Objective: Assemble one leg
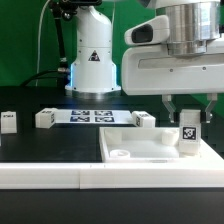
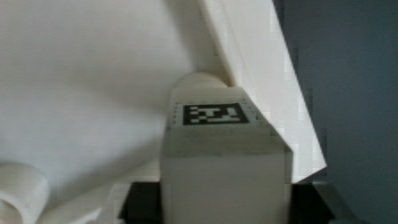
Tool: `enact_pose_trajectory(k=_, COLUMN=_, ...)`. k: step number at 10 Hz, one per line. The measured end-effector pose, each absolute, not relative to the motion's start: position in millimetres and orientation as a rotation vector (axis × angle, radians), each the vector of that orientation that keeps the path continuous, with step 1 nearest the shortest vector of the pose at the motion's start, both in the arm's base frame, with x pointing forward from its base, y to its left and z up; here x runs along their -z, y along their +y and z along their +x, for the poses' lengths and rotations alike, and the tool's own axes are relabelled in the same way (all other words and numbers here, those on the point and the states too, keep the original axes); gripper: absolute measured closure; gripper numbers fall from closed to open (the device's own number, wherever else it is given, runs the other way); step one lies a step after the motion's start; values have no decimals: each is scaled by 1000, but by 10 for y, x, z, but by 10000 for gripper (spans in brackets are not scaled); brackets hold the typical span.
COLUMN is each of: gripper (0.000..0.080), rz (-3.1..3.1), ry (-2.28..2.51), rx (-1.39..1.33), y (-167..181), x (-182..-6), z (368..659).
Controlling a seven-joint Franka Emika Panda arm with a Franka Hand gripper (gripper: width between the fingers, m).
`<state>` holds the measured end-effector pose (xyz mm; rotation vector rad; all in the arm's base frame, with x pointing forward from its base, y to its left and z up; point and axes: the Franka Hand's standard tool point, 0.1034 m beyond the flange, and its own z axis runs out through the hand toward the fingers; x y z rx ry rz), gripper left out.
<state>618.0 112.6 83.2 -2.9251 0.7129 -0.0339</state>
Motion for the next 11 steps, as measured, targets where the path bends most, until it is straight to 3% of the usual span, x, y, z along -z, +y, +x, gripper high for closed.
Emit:
enact_pose_trajectory(k=3, gripper=506, rz=-2811, ry=1141, rx=22, y=1126, x=-828, z=6179)
enact_pose_trajectory(k=6, gripper=506, rz=-2773, ry=1218, rx=13, y=1124, x=-824, z=6179)
enact_pose_trajectory(k=7, gripper=325, rz=-2796, ry=1163, rx=17, y=1125, x=-823, z=6179)
enact_pose_trajectory(k=8, gripper=211, rz=-2818, ry=1099, rx=28, y=1112, x=-826, z=6190)
enact_pose_trajectory(k=11, gripper=153, rz=-2966, ry=634, rx=46, y=1122, x=-808, z=6182)
